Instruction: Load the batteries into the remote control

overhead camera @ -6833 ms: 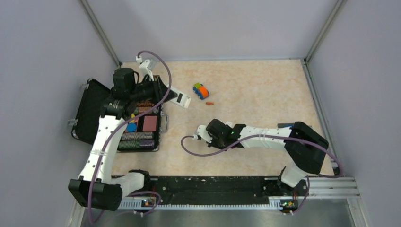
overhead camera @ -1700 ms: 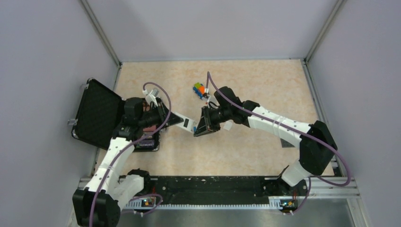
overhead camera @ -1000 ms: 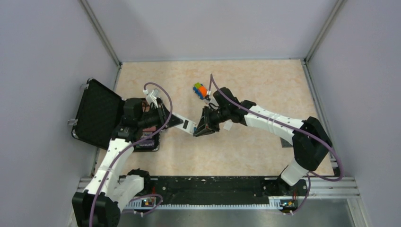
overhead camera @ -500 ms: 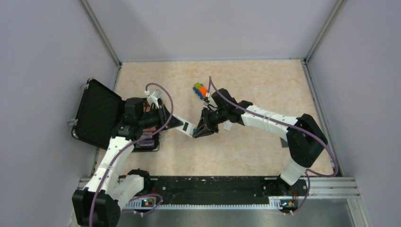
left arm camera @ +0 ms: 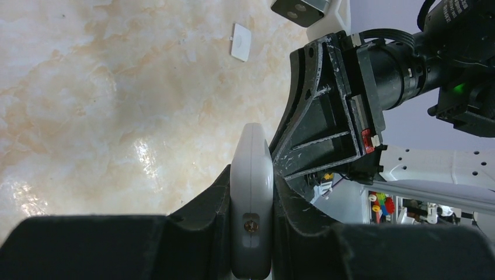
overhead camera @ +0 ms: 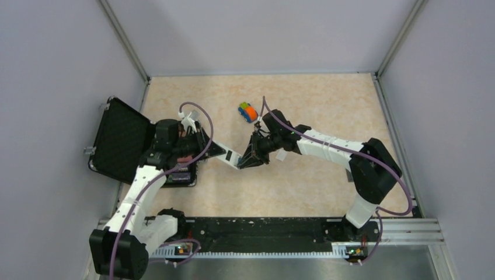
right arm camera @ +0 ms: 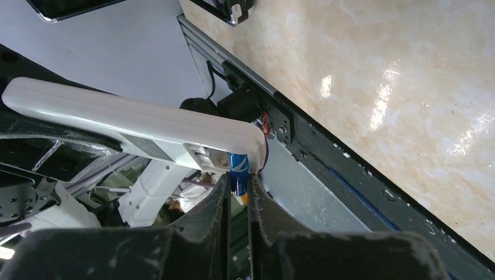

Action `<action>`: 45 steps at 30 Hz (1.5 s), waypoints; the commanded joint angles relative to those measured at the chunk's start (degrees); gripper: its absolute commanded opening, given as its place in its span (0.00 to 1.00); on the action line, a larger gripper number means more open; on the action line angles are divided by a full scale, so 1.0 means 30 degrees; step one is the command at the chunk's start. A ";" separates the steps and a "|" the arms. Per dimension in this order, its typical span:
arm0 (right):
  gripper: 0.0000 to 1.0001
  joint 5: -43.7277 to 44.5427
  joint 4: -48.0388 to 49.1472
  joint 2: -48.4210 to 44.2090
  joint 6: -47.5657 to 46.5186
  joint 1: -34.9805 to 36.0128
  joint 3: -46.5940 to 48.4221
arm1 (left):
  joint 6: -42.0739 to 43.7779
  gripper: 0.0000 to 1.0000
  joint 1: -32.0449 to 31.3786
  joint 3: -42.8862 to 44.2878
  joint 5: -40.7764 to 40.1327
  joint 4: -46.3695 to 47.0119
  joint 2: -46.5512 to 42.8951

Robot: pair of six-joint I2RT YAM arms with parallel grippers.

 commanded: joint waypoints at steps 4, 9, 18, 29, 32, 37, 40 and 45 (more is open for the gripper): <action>0.16 0.0419 0.0834 0.0453 0.1837 -0.0321 -0.0805 | -0.1094 0.00 -0.0010 0.1536 0.0477 0.0221 0.0540; 0.21 0.0345 0.1181 0.0657 0.2126 -0.0322 -0.0813 | -0.1214 0.00 -0.0010 0.1531 0.0868 0.0115 0.1010; 0.25 0.0233 0.2204 0.0699 0.2504 -0.0350 -0.0768 | -0.1043 0.00 -0.0010 0.1472 0.0515 -0.0083 0.1271; 0.33 0.1634 0.1971 0.0244 0.2676 -0.0350 -0.0792 | -0.1229 0.00 -0.0010 0.1404 -0.0290 -0.0163 0.1549; 0.36 0.2213 0.1752 0.0057 0.2495 -0.0351 -0.0564 | -0.1308 0.00 -0.0010 0.1365 -0.0400 -0.0148 0.1659; 0.40 0.2702 0.1872 -0.0400 0.2263 -0.0344 -0.0446 | -0.1339 0.00 -0.0010 0.1384 -0.0606 -0.0172 0.1791; 0.46 0.2835 0.2173 -0.0879 0.2173 -0.0377 -0.0468 | -0.1293 0.00 -0.0010 0.1403 -0.0649 -0.0214 0.1887; 0.61 0.2698 0.2293 -0.1721 0.1449 -0.0507 -0.0659 | -0.1464 0.00 -0.0010 0.1413 -0.0669 -0.0247 0.2052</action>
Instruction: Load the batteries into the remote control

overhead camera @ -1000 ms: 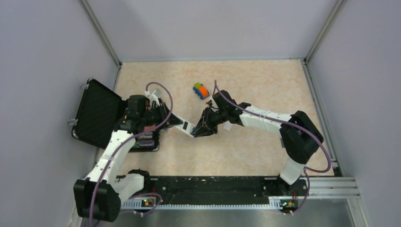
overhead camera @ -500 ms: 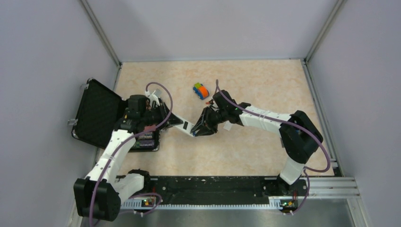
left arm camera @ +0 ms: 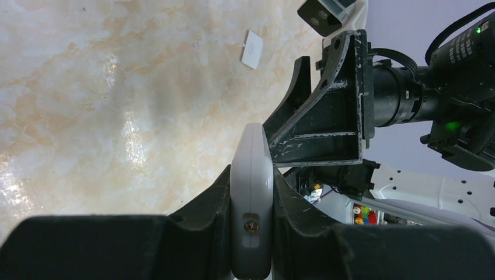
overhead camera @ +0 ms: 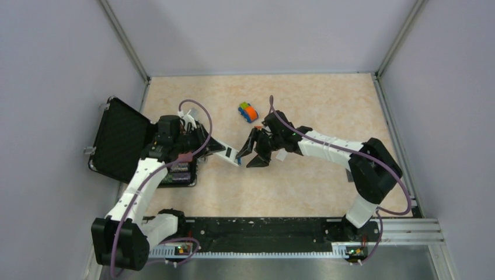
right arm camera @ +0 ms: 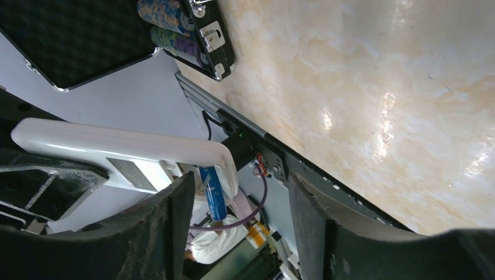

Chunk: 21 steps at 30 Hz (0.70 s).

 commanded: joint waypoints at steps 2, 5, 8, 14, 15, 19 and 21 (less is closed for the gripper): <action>0.68 -0.0069 0.0339 -0.2300 -0.1436 -0.0349 0.0016 | -0.0366 0.00 -0.0047 0.0656 0.0358 0.0402 0.0334; 0.74 -0.0009 -0.0050 -0.2929 -0.2274 -0.0548 -0.0229 | -0.0368 0.00 -0.0047 0.0688 0.0372 0.0455 0.0346; 0.75 0.0321 -0.0774 -0.3151 -0.3074 -0.0659 0.0077 | -0.0303 0.00 -0.0047 0.0743 0.0432 0.0500 0.0436; 0.70 0.2790 -0.3378 -0.2643 -0.4198 -0.0659 0.1224 | -0.0624 0.00 -0.0047 0.0500 0.0284 0.0991 0.0279; 0.68 0.3176 -0.3506 -0.2511 -0.4222 -0.0660 0.1365 | -0.0727 0.00 -0.0047 0.0471 0.0231 0.1047 0.0301; 0.63 0.4617 -0.4175 -0.1959 -0.4370 -0.0368 0.2431 | -0.1296 0.00 -0.0056 0.0370 0.0055 0.1366 0.0239; 0.62 0.5028 -0.4202 -0.1777 -0.4349 -0.0165 0.3005 | -0.1525 0.00 -0.0076 0.0337 -0.0116 0.1475 0.0237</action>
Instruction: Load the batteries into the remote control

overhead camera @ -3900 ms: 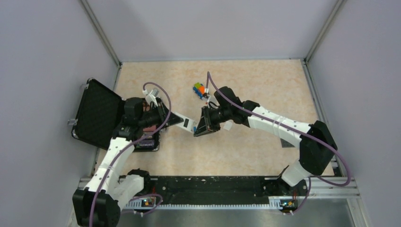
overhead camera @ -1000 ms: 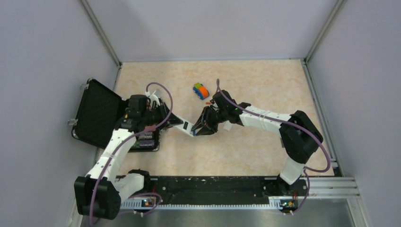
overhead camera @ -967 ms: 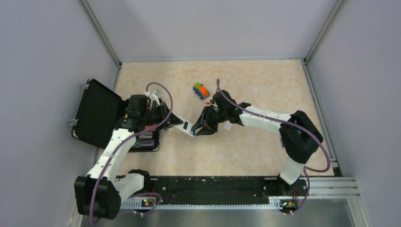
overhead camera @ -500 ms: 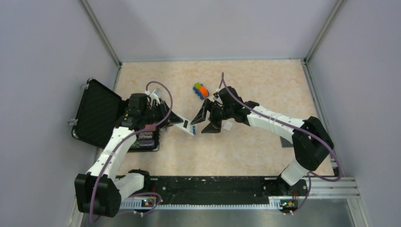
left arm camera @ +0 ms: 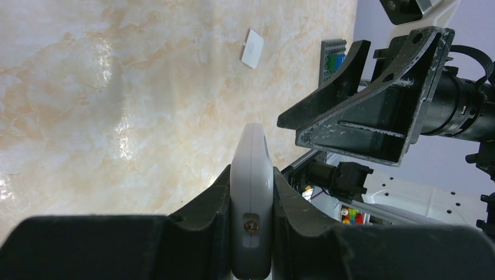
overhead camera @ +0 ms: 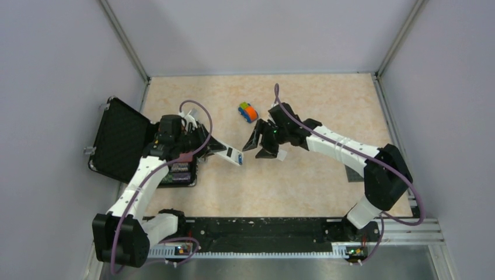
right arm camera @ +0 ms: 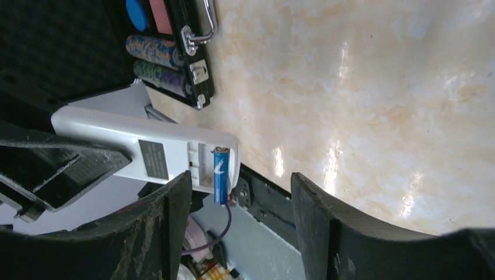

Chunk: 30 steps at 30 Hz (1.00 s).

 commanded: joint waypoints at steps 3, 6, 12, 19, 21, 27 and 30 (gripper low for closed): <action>0.57 0.2205 -0.0663 0.0706 -0.0478 0.0561 0.2421 | -0.1115 0.00 -0.0054 0.0141 -0.0212 0.1540 -0.0141; 0.51 0.2524 -0.0865 0.1151 -0.0447 0.0876 0.2894 | -0.1743 0.00 -0.0054 -0.0025 -0.0392 0.1812 -0.0092; 0.40 0.3130 -0.1757 0.2074 -0.1041 0.1369 0.4380 | -0.2499 0.00 -0.0054 -0.0308 -0.0879 0.2323 -0.0293; 0.40 0.3736 -0.2915 0.2521 -0.1463 0.1671 0.5339 | -0.2667 0.00 -0.0054 -0.0195 -0.1137 0.2347 -0.0240; 0.40 0.3872 -0.3154 0.2608 -0.1510 0.1760 0.5473 | -0.2682 0.00 -0.0054 -0.0117 -0.1127 0.2323 -0.0214; 0.18 0.3725 -0.3458 0.3066 -0.1664 0.1865 0.5827 | -0.2595 0.00 -0.0054 0.0048 -0.1055 0.2251 -0.0183; 0.21 0.3776 -0.3530 0.3163 -0.1746 0.1899 0.5892 | -0.2591 0.00 -0.0054 0.0115 -0.1044 0.2237 -0.0184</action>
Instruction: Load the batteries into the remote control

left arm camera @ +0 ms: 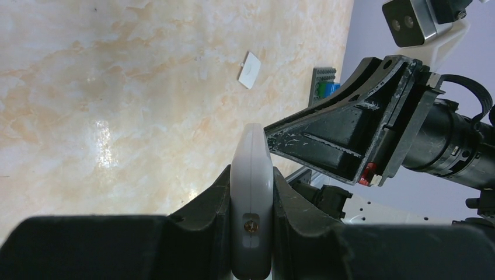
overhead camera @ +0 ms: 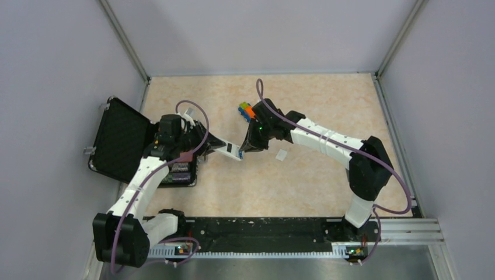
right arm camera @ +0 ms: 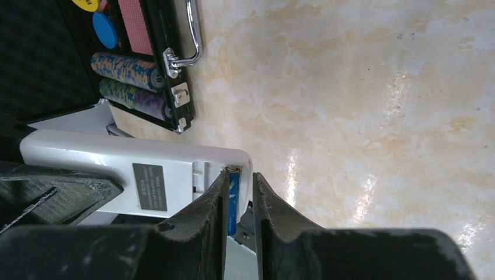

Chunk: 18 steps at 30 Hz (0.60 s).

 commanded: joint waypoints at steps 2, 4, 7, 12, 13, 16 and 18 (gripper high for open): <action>0.26 0.0225 -0.0292 0.0297 -0.0514 0.0338 0.1076 | -0.0034 0.00 -0.0054 0.0424 0.0104 0.0918 -0.0182; 0.32 0.0195 -0.0353 0.0376 -0.0608 0.0378 0.1140 | -0.0046 0.00 -0.0054 0.0400 0.0112 0.0918 -0.0180; 0.36 0.0153 -0.0353 0.0461 -0.0673 0.0413 0.1162 | -0.0044 0.00 -0.0054 0.0423 0.0102 0.0955 -0.0165; 0.35 -0.0064 -0.0333 0.0680 -0.0688 0.0412 0.1154 | -0.0152 0.00 -0.0054 0.0463 0.0061 0.1035 -0.0121; 0.35 -0.0078 -0.0352 0.0705 -0.0675 0.0397 0.1119 | -0.0174 0.00 -0.0054 0.0490 0.0054 0.1027 -0.0139; 0.32 -0.0047 -0.0354 0.0756 -0.0654 0.0436 0.1102 | -0.0312 0.00 -0.0054 0.0555 0.0029 0.1085 -0.0128; 0.30 0.0111 -0.0348 0.0752 -0.0519 0.0435 0.1024 | -0.0376 0.00 -0.0051 0.0574 0.0063 0.1100 -0.0128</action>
